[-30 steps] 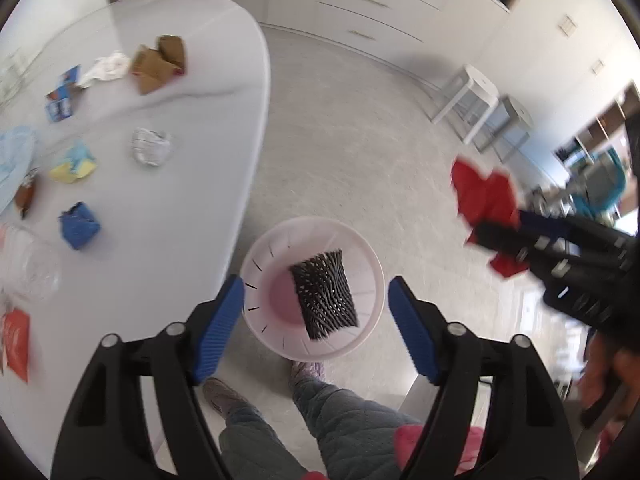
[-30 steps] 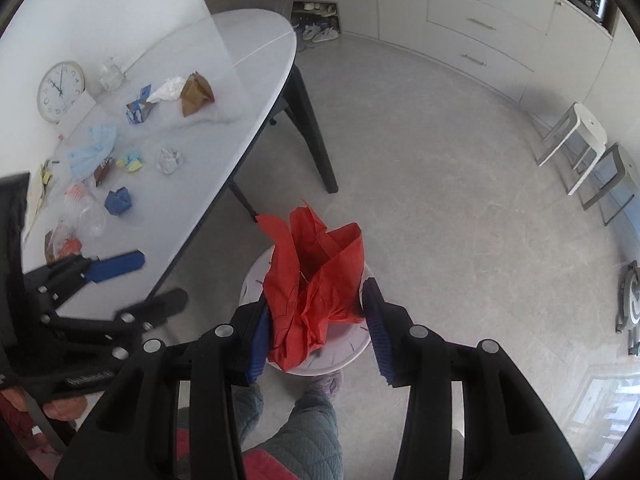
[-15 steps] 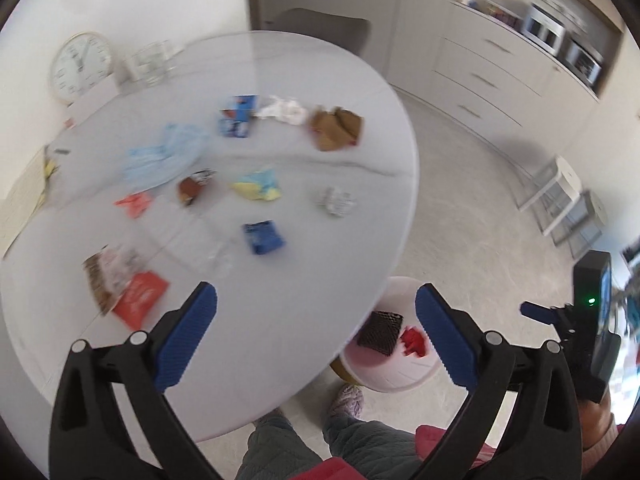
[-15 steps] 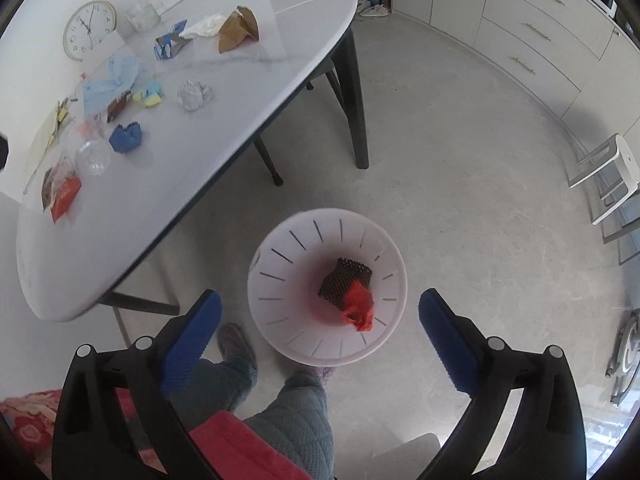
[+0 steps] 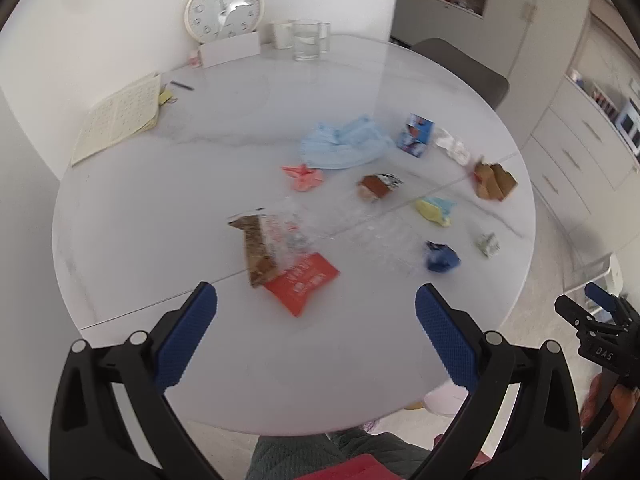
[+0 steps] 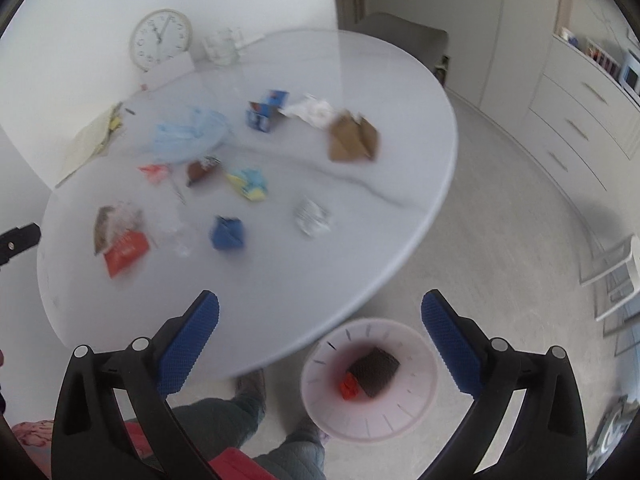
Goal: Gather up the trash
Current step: 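Move the right gripper to the clear plastic bottle and grasp it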
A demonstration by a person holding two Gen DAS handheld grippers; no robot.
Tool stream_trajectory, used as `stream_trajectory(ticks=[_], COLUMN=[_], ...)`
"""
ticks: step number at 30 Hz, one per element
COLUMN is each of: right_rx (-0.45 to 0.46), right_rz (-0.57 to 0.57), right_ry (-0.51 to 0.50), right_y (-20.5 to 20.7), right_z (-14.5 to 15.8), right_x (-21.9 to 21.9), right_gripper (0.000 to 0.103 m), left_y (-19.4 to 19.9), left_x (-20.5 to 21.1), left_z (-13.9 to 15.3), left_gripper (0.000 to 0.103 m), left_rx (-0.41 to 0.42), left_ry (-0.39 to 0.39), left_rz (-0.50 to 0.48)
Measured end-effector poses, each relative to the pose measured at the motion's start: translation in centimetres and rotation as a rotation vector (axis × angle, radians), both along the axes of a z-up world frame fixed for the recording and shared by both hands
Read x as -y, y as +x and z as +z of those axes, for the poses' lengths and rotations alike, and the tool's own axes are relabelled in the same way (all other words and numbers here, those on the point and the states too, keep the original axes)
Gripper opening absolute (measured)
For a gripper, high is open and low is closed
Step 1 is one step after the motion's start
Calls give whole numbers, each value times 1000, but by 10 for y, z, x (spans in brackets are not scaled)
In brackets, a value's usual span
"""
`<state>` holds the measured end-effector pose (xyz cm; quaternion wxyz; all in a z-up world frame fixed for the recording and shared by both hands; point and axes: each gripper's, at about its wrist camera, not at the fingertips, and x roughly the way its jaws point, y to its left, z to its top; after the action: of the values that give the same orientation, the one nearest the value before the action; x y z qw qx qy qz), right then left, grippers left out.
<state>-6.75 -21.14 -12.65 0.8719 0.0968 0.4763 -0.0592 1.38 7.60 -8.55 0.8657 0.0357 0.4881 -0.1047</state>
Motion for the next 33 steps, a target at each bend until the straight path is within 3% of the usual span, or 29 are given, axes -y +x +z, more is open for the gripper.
stream_trajectory(ticks=[7,21,26,33], right_rx=[2,-91,-128,-184], right_rz=[22,21,127,333], right_ry=[19,-5,-36,-88], right_y=[49,102,120,159], right_z=[0,-31,-41,-67], right_x=[-59,-131,-149,-161], right_gripper=[101,101,101,101], left_y=[43,104,110,116], left_x=[-34,-48,-51,-51], left_z=[-10,-38,-53,-65], left_gripper=[95,95,95,95], left_rx=[-28,-91,-141,-189], left_ry=[-49,-38,-51,-67], left_rz=[-20,-241,-247,-178])
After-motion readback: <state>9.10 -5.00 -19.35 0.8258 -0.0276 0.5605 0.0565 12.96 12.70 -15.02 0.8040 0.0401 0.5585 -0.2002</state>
